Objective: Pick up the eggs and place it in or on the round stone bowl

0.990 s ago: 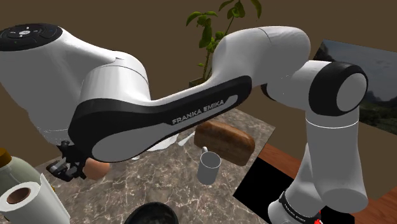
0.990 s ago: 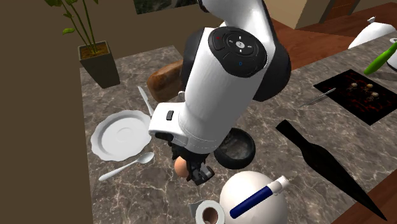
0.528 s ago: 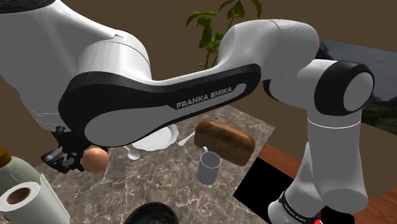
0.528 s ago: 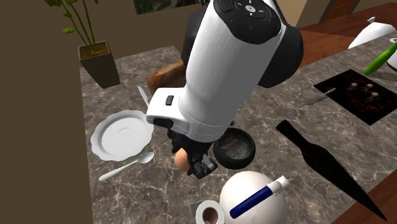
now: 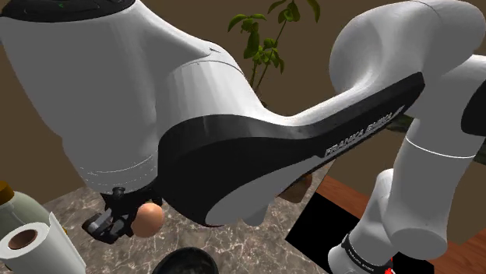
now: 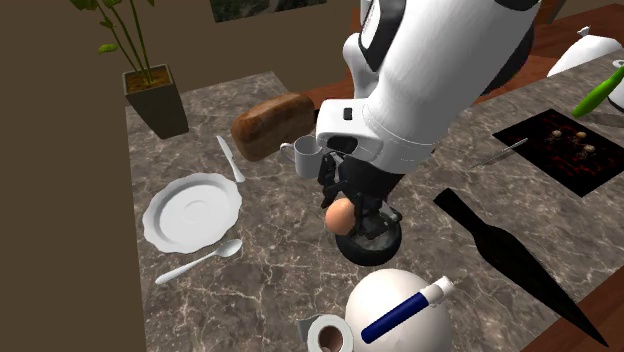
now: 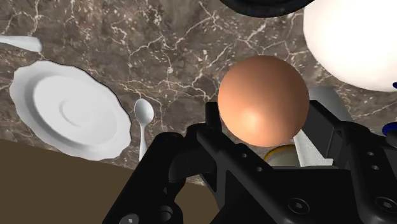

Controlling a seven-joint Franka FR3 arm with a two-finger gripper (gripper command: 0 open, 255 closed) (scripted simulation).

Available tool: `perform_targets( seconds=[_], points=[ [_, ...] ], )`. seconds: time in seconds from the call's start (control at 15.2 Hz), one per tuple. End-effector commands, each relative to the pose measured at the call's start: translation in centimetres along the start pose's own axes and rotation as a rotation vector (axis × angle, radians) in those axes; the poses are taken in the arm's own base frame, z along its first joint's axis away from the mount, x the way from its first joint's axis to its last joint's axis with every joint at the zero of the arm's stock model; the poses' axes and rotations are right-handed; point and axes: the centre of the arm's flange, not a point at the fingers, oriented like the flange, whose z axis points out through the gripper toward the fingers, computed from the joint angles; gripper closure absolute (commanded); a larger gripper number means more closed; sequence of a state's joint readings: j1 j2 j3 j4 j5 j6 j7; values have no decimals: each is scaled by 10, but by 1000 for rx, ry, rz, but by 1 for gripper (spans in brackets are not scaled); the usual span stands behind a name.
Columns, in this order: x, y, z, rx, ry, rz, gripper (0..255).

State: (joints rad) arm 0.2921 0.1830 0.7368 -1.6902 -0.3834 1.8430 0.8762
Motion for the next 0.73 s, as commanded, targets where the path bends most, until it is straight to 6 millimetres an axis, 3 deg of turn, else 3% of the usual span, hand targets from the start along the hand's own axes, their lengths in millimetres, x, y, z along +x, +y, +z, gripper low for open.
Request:
perform_targets(
  seconds=[0.0, 0.33, 0.66],
  points=[
    [-26, -2, -5, -1, -1, 2, 255],
    [-87, -6, -22, -1, -1, 2, 255],
    [-92, -10, 3, -1, -1, 2, 255]
  ],
)
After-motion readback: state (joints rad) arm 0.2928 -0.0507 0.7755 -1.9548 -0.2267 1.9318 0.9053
